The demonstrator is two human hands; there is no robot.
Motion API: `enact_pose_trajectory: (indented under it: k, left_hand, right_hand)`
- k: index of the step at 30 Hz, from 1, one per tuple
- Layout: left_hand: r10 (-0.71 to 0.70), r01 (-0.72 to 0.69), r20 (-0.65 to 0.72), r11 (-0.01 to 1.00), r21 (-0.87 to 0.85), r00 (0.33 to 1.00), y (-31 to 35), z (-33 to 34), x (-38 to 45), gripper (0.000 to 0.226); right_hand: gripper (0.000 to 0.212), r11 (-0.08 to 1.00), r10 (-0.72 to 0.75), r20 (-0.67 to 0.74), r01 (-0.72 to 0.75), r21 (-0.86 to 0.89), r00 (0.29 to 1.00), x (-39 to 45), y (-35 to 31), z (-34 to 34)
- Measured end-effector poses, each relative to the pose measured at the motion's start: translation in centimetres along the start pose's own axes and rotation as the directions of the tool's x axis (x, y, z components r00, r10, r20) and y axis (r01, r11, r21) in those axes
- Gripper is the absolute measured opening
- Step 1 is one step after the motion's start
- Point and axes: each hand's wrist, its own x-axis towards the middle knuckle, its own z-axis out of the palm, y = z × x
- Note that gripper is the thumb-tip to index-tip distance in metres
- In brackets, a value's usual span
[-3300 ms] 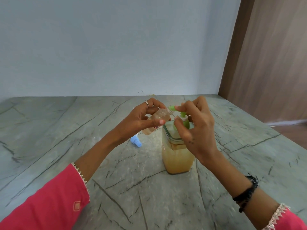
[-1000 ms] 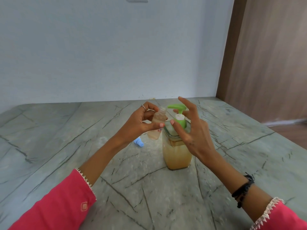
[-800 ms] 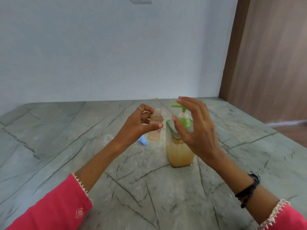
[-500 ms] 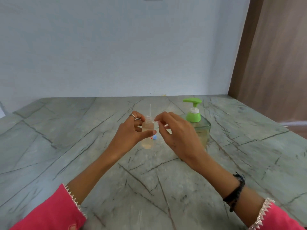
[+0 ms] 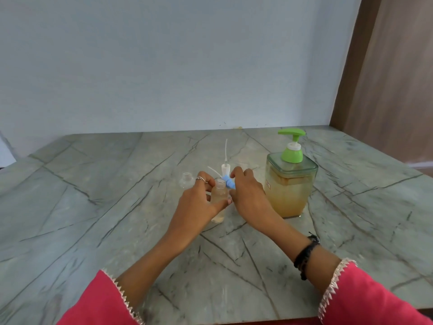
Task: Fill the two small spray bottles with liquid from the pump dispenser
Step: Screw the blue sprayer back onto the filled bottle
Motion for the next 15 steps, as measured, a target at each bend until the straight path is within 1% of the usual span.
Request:
enact_pose_trajectory:
  k: [2, 6, 11, 15]
  left_hand:
    - [-0.002, 0.002, -0.006, 1.000, 0.020, 1.000, -0.3, 0.1, 0.0, 0.029]
    - [-0.037, 0.038, -0.015, 0.998, 0.054, 0.999, -1.3, 0.1, 0.2, 0.040]
    - [-0.017, 0.019, -0.038, 0.997, 0.076, 0.999, -1.6, 0.2, 0.1, 0.042]
    - [-0.007, 0.010, -0.047, 0.996, 0.084, 0.999, -1.6, 0.3, 0.1, 0.043]
  right_hand:
    - [0.036, 1.000, 0.025, 0.021, -0.025, -0.017, 0.999, 0.8, 0.3, 0.7]
    - [0.029, 0.996, 0.081, 0.051, -0.080, -0.036, 0.995, 2.1, 0.6, 1.7]
    - [0.015, 0.999, 0.036, -0.004, -0.036, -0.036, 0.999, 2.2, 0.8, 1.9]
    - [0.015, 1.000, 0.008, -0.008, -0.008, -0.030, 1.000, 2.0, 0.6, 1.9]
